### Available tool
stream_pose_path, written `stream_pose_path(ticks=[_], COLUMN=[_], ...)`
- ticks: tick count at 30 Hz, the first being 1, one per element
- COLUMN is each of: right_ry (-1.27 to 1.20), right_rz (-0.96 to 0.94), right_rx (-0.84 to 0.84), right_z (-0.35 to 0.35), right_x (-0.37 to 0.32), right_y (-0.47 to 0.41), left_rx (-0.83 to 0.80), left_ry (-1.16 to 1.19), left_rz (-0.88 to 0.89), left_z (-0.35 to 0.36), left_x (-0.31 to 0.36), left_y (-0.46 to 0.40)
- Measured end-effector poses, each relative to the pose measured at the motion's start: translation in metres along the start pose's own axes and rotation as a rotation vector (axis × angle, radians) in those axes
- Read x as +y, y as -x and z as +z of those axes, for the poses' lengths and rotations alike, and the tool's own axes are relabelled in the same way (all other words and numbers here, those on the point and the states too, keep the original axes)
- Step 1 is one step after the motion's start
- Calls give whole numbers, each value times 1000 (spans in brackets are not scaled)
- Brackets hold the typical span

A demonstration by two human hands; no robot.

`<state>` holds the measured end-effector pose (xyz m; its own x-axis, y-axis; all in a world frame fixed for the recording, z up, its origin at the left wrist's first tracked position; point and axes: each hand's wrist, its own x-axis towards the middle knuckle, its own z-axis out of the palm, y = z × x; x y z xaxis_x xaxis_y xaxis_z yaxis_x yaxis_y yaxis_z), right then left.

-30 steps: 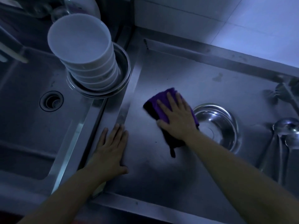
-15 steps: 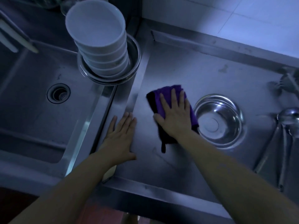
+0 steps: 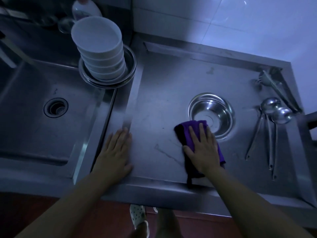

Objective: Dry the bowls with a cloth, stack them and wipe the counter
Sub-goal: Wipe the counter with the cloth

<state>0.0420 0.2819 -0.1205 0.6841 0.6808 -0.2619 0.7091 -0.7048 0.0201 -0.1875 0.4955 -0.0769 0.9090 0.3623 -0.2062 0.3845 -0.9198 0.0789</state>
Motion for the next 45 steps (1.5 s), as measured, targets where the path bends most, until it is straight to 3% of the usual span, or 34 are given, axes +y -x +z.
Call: stream_pose_path(ticks=[4,8,21,28,33,40,45], right_ry=[-16,-37,-156,-74,-75,-84,-139], right_rz=[227,317,-335,-479,-304,145,318], right_rx=[-14,-74,-228,-202,-209,-266,-295], right_z=[6,9,10,5,5,0,5], right_x=[19,-9,-206,-169,-90,35,40], right_y=[34,52,50,79,96,112,97], left_rx=[63,106,142,103,66,-12,-83], left_ry=[-6,38,124,121,129,41,-8], left_rz=[-34,-91,-269,-201,-92,55,75], left_z=[-5,-12,-2,-11,-20,-20,-14], left_x=[-8,-20,-36,-11,21,61,74], left_y=[22,46,97,85,65,43,25])
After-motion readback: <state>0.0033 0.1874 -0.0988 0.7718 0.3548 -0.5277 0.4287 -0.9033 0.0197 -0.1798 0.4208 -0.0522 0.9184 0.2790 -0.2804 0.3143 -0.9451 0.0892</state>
